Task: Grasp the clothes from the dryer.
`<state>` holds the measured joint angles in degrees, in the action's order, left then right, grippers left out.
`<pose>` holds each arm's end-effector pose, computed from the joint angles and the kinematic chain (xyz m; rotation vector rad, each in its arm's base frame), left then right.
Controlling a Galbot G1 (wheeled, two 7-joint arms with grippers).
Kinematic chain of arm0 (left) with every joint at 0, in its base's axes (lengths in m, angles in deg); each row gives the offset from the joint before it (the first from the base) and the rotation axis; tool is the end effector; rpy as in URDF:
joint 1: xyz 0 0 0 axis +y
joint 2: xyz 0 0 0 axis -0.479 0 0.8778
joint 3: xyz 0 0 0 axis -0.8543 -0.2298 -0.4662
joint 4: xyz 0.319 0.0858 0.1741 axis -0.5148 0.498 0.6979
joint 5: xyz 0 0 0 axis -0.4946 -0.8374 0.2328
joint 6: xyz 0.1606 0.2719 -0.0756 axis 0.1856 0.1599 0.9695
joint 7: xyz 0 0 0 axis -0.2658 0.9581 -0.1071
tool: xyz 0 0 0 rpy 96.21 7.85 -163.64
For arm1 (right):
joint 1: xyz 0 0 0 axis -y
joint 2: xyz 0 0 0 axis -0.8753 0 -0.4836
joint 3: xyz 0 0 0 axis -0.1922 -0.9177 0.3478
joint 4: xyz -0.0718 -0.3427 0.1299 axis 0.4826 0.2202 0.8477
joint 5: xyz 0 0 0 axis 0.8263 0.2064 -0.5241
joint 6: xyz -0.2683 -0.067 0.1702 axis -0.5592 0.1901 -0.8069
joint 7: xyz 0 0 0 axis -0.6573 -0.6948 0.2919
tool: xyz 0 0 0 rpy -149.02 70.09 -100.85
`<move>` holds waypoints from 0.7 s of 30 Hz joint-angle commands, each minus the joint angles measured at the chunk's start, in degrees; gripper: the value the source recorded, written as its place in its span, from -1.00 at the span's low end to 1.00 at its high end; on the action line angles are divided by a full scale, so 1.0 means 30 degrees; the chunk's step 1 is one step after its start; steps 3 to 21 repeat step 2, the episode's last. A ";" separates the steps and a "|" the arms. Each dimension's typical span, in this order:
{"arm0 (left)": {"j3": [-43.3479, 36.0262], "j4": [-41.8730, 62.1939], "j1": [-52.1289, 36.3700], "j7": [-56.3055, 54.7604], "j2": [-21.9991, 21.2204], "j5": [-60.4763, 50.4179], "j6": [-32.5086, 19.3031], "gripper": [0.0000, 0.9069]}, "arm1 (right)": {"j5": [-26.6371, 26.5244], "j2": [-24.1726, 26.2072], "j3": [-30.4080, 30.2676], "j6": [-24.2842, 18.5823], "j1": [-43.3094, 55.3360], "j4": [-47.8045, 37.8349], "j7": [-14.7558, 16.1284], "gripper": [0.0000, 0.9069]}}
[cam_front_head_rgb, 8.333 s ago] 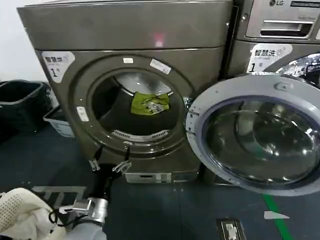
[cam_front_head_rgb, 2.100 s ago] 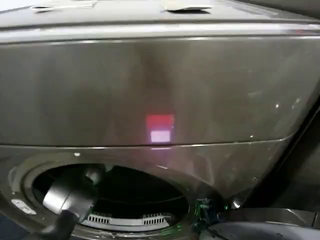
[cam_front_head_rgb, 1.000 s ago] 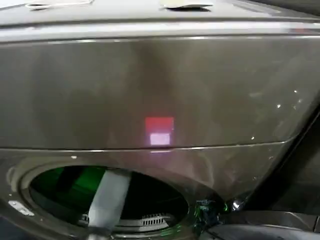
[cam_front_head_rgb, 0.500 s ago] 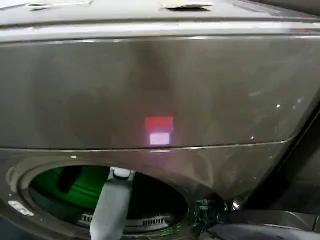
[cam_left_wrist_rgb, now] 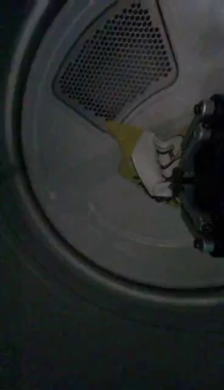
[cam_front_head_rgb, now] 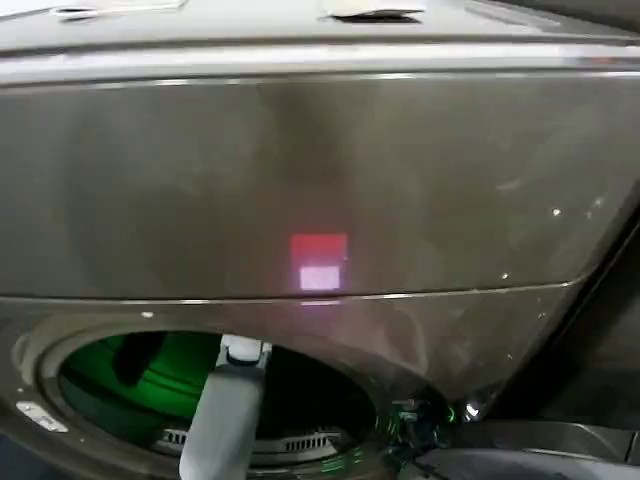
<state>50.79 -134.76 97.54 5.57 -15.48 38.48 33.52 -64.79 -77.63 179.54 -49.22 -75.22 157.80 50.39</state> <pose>0.4532 -0.0635 -0.3122 -0.1455 2.8036 0.1849 -0.1944 -0.4031 0.0566 1.5712 1.8809 -0.7473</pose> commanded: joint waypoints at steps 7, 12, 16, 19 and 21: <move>-0.0086 0.0011 0.0132 0.0131 -0.0202 0.0089 0.0153 -1.00 | -0.0031 0.0141 0.0252 0.0086 -0.0143 -0.0029 0.0075 1.00; -0.0086 0.0011 0.0132 0.0131 -0.0202 0.0089 0.0153 -1.00 | -0.0031 0.0141 0.0252 0.0086 -0.0143 -0.0029 0.0075 1.00; -0.0086 0.0011 0.0132 0.0131 -0.0202 0.0089 0.0153 -1.00 | -0.0031 0.0141 0.0252 0.0086 -0.0143 -0.0029 0.0075 1.00; -0.0086 0.0011 0.0132 0.0131 -0.0202 0.0089 0.0153 -1.00 | -0.0031 0.0141 0.0252 0.0086 -0.0143 -0.0029 0.0075 1.00; -0.0086 0.0011 0.0132 0.0131 -0.0202 0.0089 0.0153 -1.00 | -0.0031 0.0141 0.0252 0.0086 -0.0143 -0.0029 0.0075 1.00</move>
